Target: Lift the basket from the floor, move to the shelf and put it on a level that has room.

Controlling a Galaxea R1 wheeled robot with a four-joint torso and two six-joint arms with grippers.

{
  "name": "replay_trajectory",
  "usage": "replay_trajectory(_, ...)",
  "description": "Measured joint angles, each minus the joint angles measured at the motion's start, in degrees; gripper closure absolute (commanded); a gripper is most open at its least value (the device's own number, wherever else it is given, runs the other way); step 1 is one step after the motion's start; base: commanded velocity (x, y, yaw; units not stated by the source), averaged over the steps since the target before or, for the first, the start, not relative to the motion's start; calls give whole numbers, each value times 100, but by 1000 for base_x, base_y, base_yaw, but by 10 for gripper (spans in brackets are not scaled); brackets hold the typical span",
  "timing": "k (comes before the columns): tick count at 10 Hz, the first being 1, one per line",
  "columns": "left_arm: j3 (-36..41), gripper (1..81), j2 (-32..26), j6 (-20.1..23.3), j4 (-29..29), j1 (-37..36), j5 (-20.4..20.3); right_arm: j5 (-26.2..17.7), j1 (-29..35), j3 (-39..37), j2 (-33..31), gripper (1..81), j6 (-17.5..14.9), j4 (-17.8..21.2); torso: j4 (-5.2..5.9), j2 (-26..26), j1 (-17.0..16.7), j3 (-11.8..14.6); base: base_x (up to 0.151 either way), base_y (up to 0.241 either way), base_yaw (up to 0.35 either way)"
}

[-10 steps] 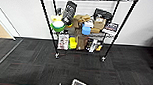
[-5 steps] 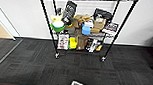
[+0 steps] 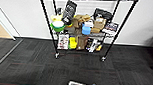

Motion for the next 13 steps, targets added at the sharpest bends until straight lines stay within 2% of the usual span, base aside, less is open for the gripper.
replay_trajectory(3, 651, 811, -552, -236, -197, 110, -276, -13, 174, 273, -49, 811, 78, -2, 0, 103, -52, -2, 0, 0, 0)
replay_trajectory(10, 1276, 811, -913, -451, -283, 41, -641, -5, 210, 446, -176, 811, 87, -7, 0, 1434, -881, 112, 0, 0, 0)
replay_trajectory(13, 1285, 811, -935, -856, -284, 39, -798, -91, 533, 500, -167, 811, 89, -33, 0, 2031, -1261, 120, 0, 0, 0)
